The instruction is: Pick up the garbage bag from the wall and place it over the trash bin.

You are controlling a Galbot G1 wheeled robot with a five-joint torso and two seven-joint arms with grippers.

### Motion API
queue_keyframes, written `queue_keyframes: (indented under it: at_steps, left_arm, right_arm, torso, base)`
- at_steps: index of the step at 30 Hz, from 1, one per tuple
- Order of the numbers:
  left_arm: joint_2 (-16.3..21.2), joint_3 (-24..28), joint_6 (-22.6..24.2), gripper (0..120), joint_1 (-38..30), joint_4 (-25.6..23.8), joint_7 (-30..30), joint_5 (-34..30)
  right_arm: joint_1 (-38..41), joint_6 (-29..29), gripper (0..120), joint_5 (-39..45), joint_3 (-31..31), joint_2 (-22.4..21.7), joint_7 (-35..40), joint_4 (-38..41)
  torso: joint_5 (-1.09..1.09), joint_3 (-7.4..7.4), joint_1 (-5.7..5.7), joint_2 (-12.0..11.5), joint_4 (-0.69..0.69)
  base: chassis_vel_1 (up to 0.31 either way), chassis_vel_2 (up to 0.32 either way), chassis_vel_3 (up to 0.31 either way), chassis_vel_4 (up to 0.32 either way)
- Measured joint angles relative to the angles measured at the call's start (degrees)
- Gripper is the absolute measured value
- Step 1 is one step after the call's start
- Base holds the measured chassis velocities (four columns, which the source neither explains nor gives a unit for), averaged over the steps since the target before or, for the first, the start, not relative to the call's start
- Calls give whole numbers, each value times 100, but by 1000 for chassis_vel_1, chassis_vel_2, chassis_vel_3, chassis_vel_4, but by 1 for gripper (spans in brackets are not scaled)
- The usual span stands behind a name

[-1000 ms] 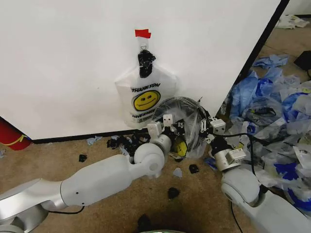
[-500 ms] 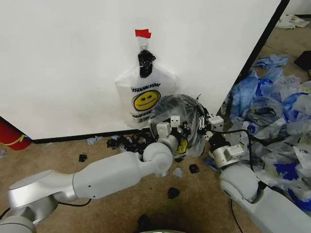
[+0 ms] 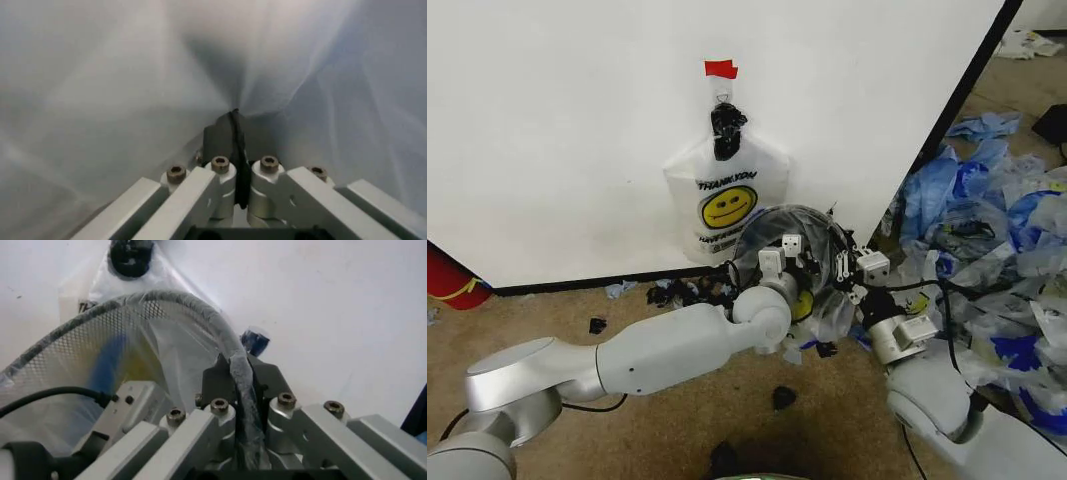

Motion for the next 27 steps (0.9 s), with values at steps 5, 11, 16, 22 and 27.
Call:
queue_keyframes:
  at_steps: [5, 11, 16, 22, 27]
  left_arm:
    - [-55, 29, 18, 0, 16, 70, -19, 16]
    - [-149, 93, 38, 0, 3, 175, -41, 15]
    - [-159, 147, 38, 0, 24, 199, -49, 19]
    - [-131, 148, 38, 0, 39, 203, -75, 35]
    - [-147, 112, 37, 0, 52, 244, -129, 52]
  right_arm:
    - [-13, 25, 0, -43, -35, 22, -33, -8]
    - [-28, 45, 0, -52, -53, 31, -55, -10]
    - [-96, 69, 0, -56, -27, 4, -72, 36]
    - [-200, 81, 0, -65, 22, -16, -82, 127]
    - [-309, 107, 0, -110, 60, -18, -88, 155]
  torso:
    - [0, 0, 0, 0, 0]
    - [0, 0, 0, 0, 0]
    - [0, 0, 0, 1, 0]
    - [0, 0, 0, 1, 0]
    - [0, 0, 0, 1, 0]
  base:
    - [0, 0, 0, 0]
    - [0, 0, 0, 0]
    - [0, 0, 0, 0]
    - [0, 0, 0, 0]
    - [0, 0, 0, 0]
